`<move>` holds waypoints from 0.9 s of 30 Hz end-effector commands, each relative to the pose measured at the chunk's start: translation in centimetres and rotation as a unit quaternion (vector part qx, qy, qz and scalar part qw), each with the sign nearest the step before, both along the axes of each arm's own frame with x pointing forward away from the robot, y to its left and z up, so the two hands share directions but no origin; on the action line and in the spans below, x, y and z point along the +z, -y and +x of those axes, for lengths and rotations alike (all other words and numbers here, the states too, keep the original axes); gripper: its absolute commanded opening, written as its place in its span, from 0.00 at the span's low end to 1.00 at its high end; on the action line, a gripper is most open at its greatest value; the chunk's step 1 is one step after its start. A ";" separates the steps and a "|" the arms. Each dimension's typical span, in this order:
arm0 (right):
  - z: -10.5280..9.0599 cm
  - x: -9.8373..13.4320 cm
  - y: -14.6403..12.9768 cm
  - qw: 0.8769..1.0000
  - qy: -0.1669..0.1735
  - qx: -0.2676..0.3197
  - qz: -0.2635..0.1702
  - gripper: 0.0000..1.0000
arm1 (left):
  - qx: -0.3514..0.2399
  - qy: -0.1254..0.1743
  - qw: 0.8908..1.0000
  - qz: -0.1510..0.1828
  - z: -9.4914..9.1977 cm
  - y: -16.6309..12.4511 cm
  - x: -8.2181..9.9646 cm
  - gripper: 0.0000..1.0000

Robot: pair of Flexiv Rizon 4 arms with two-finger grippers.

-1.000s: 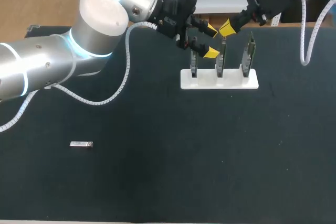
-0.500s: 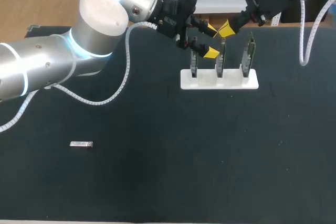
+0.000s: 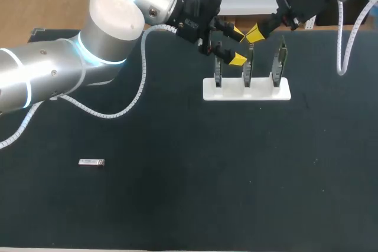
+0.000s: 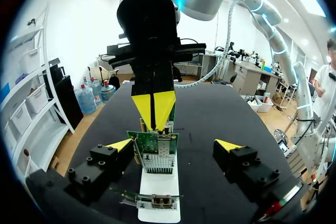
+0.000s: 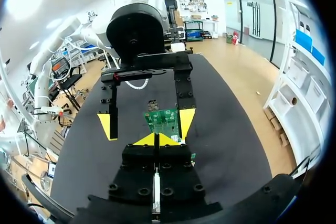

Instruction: Pick up the optical module with the left hand, and insert it into the network port with the right hand.

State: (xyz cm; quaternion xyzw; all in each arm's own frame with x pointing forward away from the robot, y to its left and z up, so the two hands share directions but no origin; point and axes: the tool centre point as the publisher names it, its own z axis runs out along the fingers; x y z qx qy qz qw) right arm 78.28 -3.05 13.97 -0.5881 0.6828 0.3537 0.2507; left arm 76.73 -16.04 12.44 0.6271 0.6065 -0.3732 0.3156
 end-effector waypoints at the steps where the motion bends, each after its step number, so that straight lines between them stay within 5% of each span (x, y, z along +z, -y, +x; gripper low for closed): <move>1: 0.2 -0.7 0.1 1.000 0.002 0.000 0.005 0.00 | -0.001 0.000 1.000 0.001 0.1 0.0 0.0 1.00; 15: 0.7 2.8 1.6 0.998 0.041 -0.011 0.041 0.00 | -0.001 0.000 1.000 0.001 0.1 0.0 0.0 1.00; 27: 0.2 3.9 7.7 0.997 0.063 -0.010 0.040 0.00 | -0.001 0.000 1.000 0.001 0.1 0.0 0.0 1.00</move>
